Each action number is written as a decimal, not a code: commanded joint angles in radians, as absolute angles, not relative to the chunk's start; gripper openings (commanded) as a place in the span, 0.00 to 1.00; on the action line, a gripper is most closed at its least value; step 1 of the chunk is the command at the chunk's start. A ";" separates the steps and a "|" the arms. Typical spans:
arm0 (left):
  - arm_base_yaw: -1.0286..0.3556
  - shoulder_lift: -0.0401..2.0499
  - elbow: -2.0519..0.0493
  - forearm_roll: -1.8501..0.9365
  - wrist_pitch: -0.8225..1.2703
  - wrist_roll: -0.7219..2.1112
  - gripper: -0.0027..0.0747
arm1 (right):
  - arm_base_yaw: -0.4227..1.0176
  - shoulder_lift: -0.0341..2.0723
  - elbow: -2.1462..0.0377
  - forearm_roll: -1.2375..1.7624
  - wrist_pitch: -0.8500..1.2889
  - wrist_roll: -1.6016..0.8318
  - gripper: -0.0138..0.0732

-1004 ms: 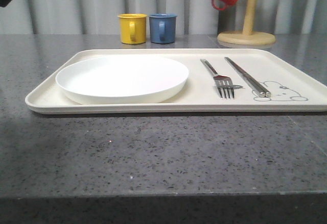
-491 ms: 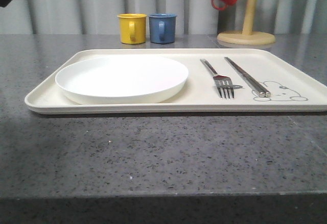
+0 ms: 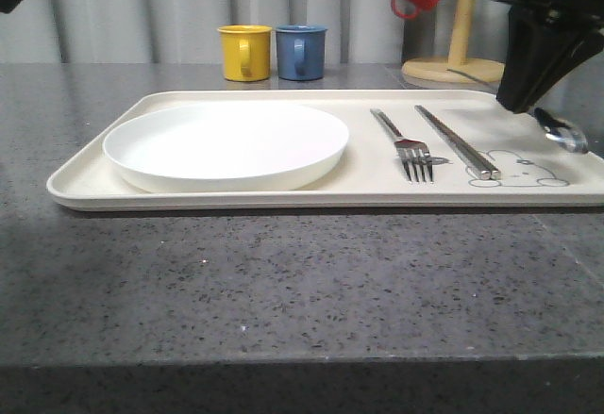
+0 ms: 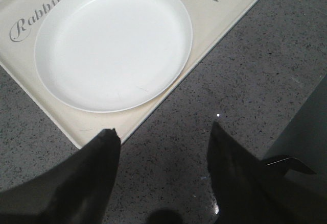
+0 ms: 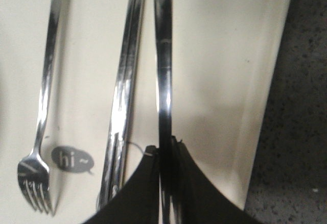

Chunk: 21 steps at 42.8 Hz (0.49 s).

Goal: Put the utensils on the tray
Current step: 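Lower the spoon onto the tray beside the chopsticks and release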

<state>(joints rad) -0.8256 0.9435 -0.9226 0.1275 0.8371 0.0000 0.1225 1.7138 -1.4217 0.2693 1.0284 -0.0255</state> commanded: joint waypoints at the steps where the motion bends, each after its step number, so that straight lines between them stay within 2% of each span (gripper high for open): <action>1: -0.833 0.932 -0.949 0.132 0.777 -0.010 0.54 | 0.122 1.694 -1.450 0.277 0.960 0.000 0.08; 8: -0.833 0.932 -0.949 0.132 0.777 -0.010 0.54 | 0.121 1.718 -1.450 0.248 0.936 0.046 0.09; 11: -0.833 0.932 -0.949 0.132 0.777 -0.010 0.54 | 0.121 1.724 -1.450 0.232 0.946 0.066 0.13; 21: -0.833 0.932 -0.949 0.132 0.777 -0.010 0.54 | 0.121 1.726 -1.450 0.209 0.977 0.070 0.39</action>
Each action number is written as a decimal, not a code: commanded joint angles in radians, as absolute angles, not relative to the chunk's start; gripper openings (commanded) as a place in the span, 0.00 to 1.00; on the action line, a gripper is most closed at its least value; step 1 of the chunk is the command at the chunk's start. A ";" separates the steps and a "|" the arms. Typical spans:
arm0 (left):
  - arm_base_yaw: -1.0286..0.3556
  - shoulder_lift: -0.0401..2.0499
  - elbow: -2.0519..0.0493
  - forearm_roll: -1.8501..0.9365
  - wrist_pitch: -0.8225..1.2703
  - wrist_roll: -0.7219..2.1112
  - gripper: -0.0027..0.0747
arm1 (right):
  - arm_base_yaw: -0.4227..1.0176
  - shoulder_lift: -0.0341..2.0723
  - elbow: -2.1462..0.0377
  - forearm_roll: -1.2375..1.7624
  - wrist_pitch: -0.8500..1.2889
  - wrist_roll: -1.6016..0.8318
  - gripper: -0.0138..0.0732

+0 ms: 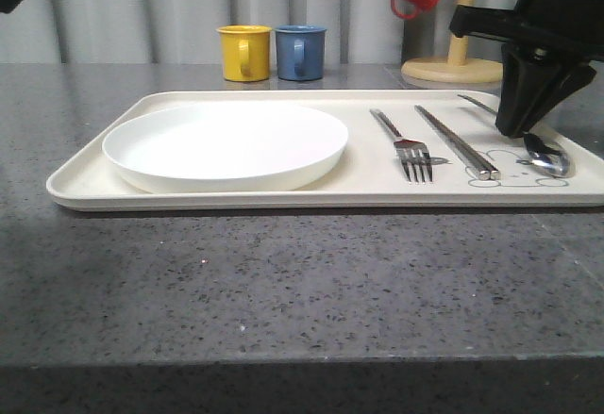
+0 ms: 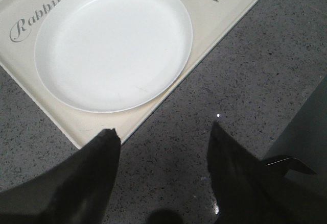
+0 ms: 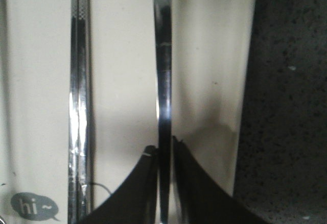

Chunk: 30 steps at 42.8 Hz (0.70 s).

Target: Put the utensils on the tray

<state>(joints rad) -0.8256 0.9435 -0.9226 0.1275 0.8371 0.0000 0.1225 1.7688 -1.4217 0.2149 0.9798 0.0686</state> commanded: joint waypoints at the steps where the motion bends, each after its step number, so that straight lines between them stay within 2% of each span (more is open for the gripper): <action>1: -0.833 0.932 -0.949 0.132 0.777 -0.010 0.54 | 0.121 1.726 -1.450 0.209 0.983 0.070 0.42; 5: -0.833 0.932 -0.949 0.132 0.777 -0.010 0.54 | 0.121 1.724 -1.450 0.209 0.996 0.070 0.47; 14: -0.833 0.932 -0.949 0.132 0.777 -0.010 0.54 | 0.134 1.654 -1.449 0.204 0.989 0.024 0.48; 24: -0.833 0.932 -0.949 0.132 0.777 -0.010 0.54 | 0.219 1.430 -1.404 0.199 0.987 -0.145 0.48; 30: -0.833 0.932 -0.949 0.132 0.777 -0.010 0.54 | 0.263 1.269 -1.308 0.199 0.993 -0.162 0.48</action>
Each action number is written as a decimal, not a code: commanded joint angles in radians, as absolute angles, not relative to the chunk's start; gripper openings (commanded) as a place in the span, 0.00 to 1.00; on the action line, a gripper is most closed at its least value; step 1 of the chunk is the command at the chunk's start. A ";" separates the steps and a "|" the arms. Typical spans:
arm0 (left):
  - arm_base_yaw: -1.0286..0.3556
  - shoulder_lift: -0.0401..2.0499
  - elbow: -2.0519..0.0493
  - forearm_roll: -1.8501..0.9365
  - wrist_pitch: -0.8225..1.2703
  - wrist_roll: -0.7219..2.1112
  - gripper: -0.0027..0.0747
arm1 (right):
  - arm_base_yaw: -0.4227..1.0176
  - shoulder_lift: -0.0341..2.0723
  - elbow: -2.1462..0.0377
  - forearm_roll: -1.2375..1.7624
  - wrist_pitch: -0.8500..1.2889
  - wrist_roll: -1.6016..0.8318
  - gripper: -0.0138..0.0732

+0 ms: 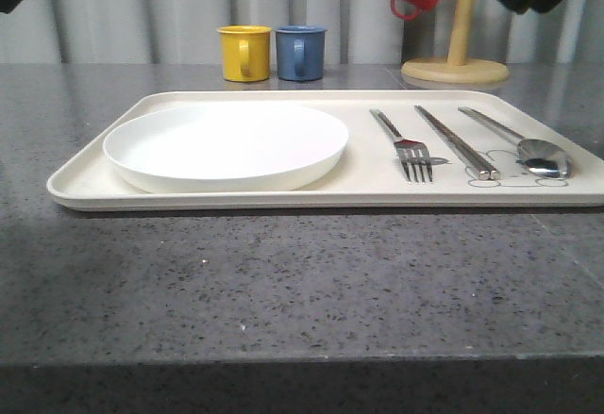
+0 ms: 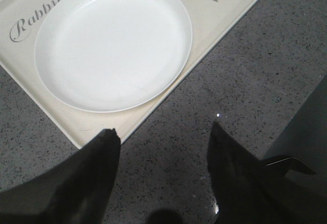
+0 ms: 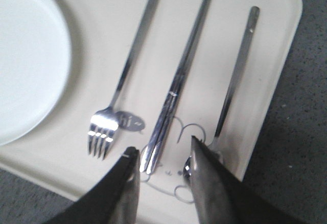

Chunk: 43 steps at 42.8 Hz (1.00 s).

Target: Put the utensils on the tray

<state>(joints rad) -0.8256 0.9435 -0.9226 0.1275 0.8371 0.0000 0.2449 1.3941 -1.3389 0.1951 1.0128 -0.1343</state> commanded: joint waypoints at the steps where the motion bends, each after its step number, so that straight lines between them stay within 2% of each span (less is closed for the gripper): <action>1: -0.833 0.932 -0.949 0.132 0.777 -0.010 0.54 | 0.268 1.242 -1.290 0.199 0.994 -0.163 0.48; 12: -0.833 0.932 -0.949 0.132 0.777 -0.010 0.54 | 0.289 0.860 -1.083 0.199 0.995 -0.208 0.48; 24: -0.833 0.932 -0.949 0.132 0.776 -0.010 0.54 | 0.289 0.482 -0.971 0.199 0.998 -0.204 0.48; 30: -0.833 0.932 -0.949 0.132 0.774 -0.010 0.54 | 0.289 0.408 -0.944 0.200 0.998 -0.190 0.48; 43: -0.833 0.932 -0.949 0.132 0.772 -0.010 0.54 | 0.289 0.410 -0.941 0.200 1.002 -0.150 0.47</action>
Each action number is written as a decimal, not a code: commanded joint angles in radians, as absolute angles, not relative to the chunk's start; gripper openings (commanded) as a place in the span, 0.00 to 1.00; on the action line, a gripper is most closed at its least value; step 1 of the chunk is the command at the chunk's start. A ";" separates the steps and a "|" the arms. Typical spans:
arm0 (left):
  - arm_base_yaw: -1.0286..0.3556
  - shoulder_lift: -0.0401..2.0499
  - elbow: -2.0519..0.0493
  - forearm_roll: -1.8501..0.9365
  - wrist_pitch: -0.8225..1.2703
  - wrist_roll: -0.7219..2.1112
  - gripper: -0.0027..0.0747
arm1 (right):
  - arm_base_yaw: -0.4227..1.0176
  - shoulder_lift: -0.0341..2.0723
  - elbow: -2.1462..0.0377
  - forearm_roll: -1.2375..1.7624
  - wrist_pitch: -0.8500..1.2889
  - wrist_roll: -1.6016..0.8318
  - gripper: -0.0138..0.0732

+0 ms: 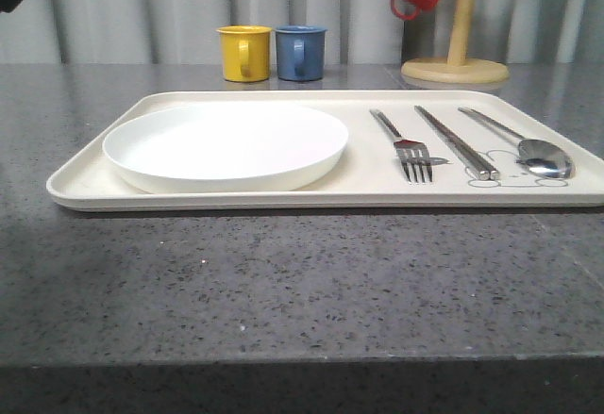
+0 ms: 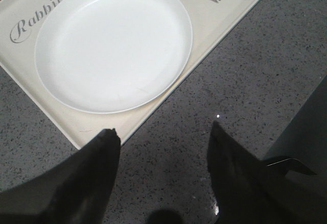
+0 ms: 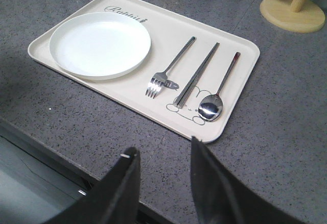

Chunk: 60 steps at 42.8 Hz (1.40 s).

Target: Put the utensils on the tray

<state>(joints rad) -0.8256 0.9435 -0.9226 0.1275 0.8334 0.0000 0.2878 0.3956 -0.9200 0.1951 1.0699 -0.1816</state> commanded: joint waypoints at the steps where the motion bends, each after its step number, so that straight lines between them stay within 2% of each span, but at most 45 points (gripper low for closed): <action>1: -0.833 0.932 -0.949 0.132 0.772 -0.010 0.54 | 0.289 0.410 -0.941 0.199 1.001 -0.133 0.46; 12: -0.833 0.932 -0.949 0.132 0.772 -0.010 0.53 | 0.289 0.410 -0.941 0.199 1.001 -0.077 0.26; 14: -0.833 0.932 -0.949 0.132 0.772 -0.010 0.50 | 0.289 0.410 -0.941 0.199 1.001 -0.077 0.21; 20: -0.833 0.932 -0.949 0.132 0.772 -0.010 0.33 | 0.289 0.410 -0.941 0.199 1.001 -0.077 0.08; 24: -0.833 0.932 -0.949 0.132 0.772 -0.010 0.18 | 0.289 0.410 -0.941 0.199 1.001 -0.077 0.08; 30: -0.833 0.932 -0.949 0.132 0.772 -0.010 0.01 | 0.289 0.410 -0.941 0.199 0.985 -0.077 0.08; 60: -0.826 0.910 -0.949 0.144 0.774 -0.008 0.01 | 0.289 0.410 -0.941 0.199 0.993 -0.077 0.08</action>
<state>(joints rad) -0.8256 0.9412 -0.9226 0.1291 0.8296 0.0000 0.2878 0.3956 -0.9200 0.1951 1.0667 -0.0755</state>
